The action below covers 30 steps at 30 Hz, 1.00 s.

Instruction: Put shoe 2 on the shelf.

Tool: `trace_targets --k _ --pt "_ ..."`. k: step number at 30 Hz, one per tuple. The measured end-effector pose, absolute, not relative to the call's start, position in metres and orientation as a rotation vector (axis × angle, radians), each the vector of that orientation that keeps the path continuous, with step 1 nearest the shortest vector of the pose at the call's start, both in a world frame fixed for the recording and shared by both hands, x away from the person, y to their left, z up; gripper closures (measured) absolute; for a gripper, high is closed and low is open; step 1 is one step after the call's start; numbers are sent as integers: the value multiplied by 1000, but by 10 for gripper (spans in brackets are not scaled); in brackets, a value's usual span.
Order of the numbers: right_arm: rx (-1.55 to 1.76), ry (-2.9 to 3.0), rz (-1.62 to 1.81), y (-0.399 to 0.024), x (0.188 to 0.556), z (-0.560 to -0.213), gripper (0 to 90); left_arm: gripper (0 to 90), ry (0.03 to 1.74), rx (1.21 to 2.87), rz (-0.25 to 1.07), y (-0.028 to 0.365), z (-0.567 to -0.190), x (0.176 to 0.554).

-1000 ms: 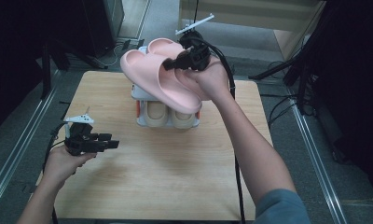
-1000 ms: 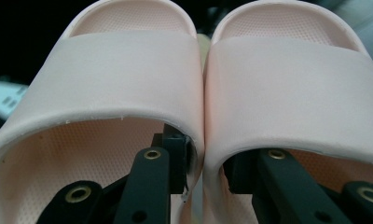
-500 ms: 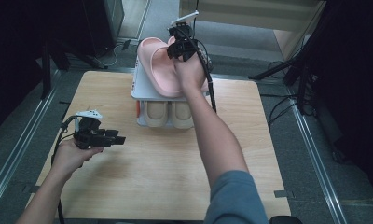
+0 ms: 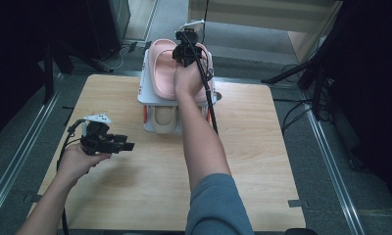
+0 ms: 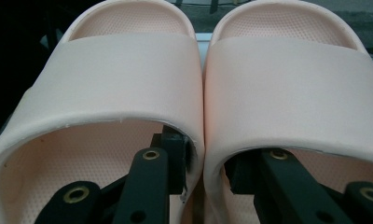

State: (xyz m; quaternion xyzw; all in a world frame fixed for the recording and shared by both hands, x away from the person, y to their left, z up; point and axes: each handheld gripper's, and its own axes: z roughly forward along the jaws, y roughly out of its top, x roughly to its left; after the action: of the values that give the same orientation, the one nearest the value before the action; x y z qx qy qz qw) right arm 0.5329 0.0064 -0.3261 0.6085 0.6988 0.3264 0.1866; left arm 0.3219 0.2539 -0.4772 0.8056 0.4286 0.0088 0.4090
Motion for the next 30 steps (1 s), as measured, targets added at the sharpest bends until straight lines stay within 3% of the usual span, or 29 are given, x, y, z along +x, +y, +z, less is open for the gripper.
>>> trace_targets --k 12,30 --pt "1708 1936 890 10 536 -331 706 455 1070 2038 20 253 -477 321" --pt "1672 1981 972 7 528 -337 508 454 1053 2061 8 248 -479 321"
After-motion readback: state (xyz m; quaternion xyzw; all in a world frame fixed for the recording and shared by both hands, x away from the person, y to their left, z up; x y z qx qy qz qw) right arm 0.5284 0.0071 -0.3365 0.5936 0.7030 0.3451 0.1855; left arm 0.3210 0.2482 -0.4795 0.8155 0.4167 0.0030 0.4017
